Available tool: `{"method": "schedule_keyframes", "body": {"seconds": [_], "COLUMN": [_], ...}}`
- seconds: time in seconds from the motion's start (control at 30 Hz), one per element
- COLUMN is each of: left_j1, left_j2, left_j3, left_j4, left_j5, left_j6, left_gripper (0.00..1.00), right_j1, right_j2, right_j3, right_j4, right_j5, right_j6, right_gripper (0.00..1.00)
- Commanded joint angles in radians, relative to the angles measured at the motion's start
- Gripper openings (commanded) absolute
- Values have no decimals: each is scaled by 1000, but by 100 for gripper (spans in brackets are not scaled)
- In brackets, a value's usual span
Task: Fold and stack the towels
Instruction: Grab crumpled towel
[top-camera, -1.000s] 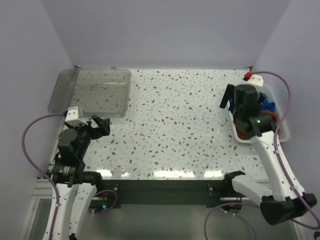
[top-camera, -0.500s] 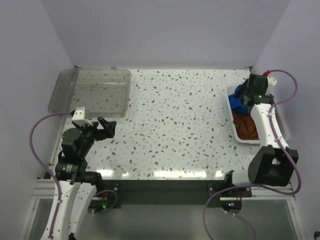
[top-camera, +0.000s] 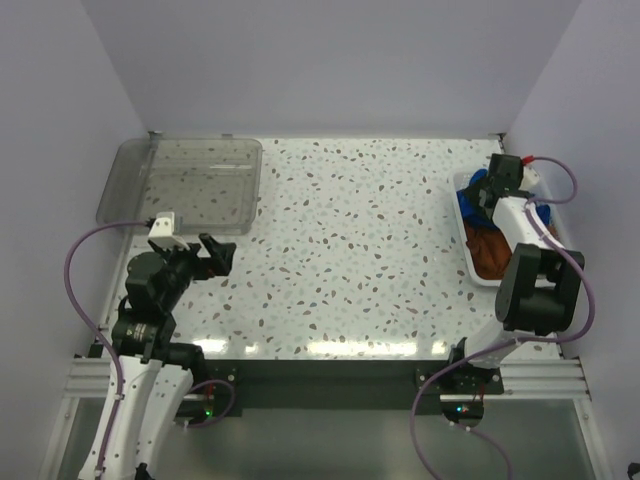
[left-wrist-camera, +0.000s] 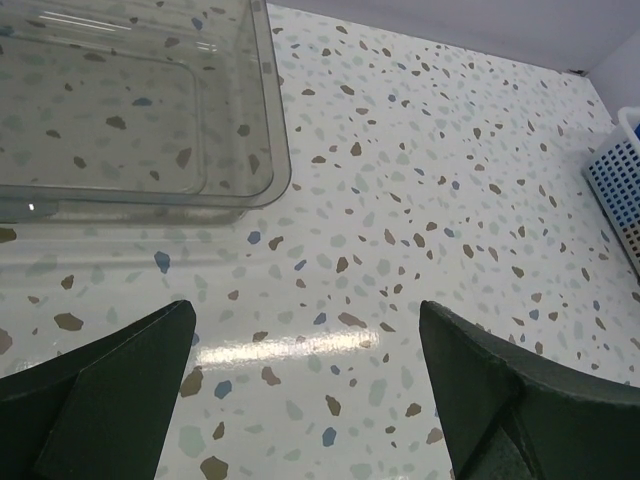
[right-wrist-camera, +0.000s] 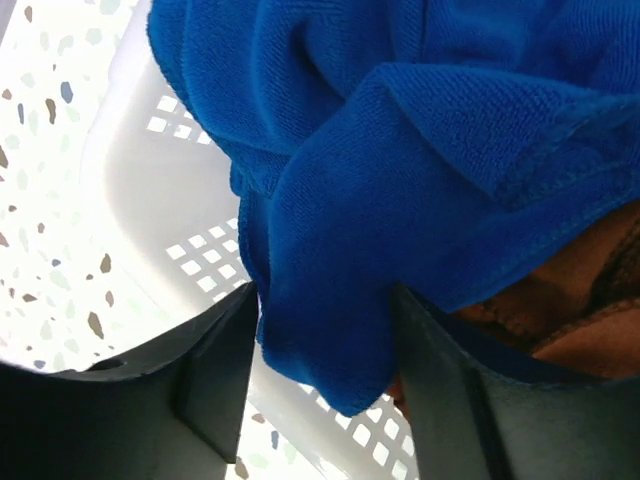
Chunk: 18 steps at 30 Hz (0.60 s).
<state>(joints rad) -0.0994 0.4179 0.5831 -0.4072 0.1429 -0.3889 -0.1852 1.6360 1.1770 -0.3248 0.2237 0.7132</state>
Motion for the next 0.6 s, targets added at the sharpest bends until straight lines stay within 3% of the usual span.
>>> {"method": "schedule_keyframes", "body": {"seconds": [0.0, 0.03, 0.13, 0.17, 0.27, 0.43, 0.57], "left_j1": [-5, -5, -5, -3, -3, -3, -3], "left_j2": [12, 13, 21, 24, 32, 48, 64], "left_j3": [3, 4, 3, 3, 3, 4, 6], "left_j4": [45, 44, 45, 45, 42, 41, 42], "left_j5": [24, 26, 32, 32, 30, 35, 44], "left_j6": [22, 24, 25, 25, 24, 25, 27], "left_gripper": [100, 100, 100, 100, 100, 100, 100], "right_j1": [-3, -2, -3, -2, -2, 7, 56], "right_j2": [-22, -27, -60, -86, -137, -168, -144], "right_j3": [-4, 6, 58, 82, 142, 274, 482], "right_j4": [46, 11, -66, -83, -141, -204, -221], "right_j5": [14, 25, 63, 80, 88, 13, -33], "right_j6": [68, 63, 22, 0, -35, -73, -119], "right_gripper": [57, 45, 26, 15, 1, 0, 0]}}
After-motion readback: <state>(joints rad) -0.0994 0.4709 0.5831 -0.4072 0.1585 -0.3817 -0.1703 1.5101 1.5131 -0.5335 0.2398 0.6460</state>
